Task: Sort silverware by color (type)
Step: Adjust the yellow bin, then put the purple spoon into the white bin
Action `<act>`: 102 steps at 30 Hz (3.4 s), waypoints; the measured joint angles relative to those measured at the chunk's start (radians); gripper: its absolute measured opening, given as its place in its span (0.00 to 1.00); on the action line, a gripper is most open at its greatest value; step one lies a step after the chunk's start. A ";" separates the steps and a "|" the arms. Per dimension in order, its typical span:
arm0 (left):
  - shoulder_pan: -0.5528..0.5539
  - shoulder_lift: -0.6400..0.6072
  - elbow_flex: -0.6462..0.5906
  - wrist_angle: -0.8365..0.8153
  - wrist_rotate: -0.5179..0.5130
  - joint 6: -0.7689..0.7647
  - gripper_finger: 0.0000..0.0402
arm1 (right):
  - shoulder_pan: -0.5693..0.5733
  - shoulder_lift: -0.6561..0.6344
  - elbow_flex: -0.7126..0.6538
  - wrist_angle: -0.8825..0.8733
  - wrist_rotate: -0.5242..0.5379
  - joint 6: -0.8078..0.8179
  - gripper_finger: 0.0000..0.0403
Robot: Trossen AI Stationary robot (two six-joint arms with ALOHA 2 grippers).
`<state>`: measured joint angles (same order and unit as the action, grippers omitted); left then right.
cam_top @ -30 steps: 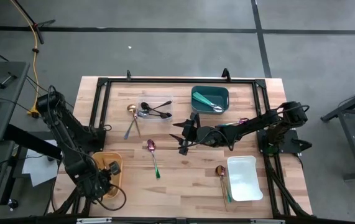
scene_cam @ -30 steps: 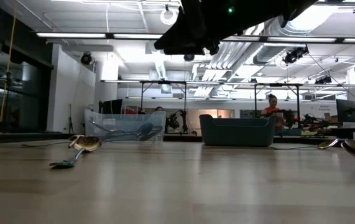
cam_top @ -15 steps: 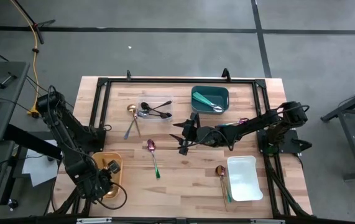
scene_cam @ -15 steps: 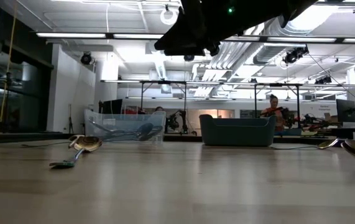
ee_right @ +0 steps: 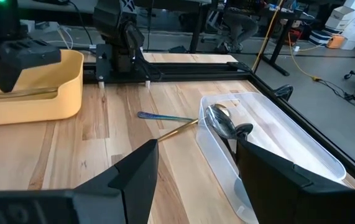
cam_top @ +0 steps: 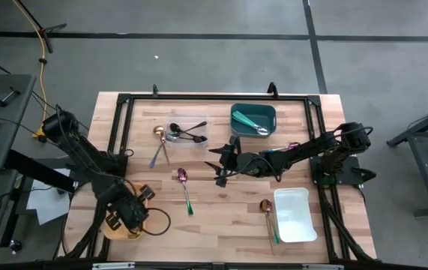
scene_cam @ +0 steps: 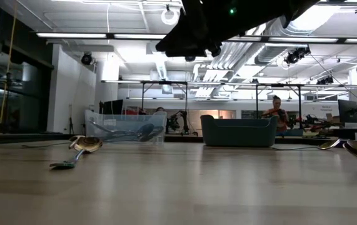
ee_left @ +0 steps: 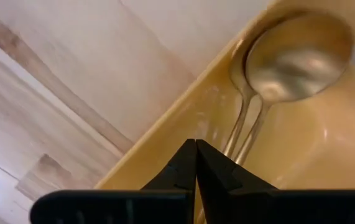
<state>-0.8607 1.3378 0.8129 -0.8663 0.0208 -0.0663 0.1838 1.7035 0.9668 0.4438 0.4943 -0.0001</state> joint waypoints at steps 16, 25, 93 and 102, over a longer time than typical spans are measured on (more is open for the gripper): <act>0.006 0.000 -0.100 0.136 -0.074 0.064 0.00 | 0.000 0.000 0.000 -0.008 0.000 0.000 0.53; 0.052 0.000 -0.100 0.241 -0.077 0.129 0.00 | 0.000 0.000 0.000 -0.008 0.000 0.000 0.53; 0.146 -0.211 0.003 0.185 -0.302 -0.142 0.00 | -0.006 0.000 0.000 -0.029 0.000 -0.008 0.53; 0.405 -0.368 -0.183 0.580 -0.420 0.112 0.00 | -0.008 0.000 0.000 -0.041 0.000 -0.004 0.53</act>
<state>-0.4555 0.9699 0.6300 -0.2866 -0.3990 0.0455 0.1753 1.7035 0.9668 0.4024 0.4944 -0.0042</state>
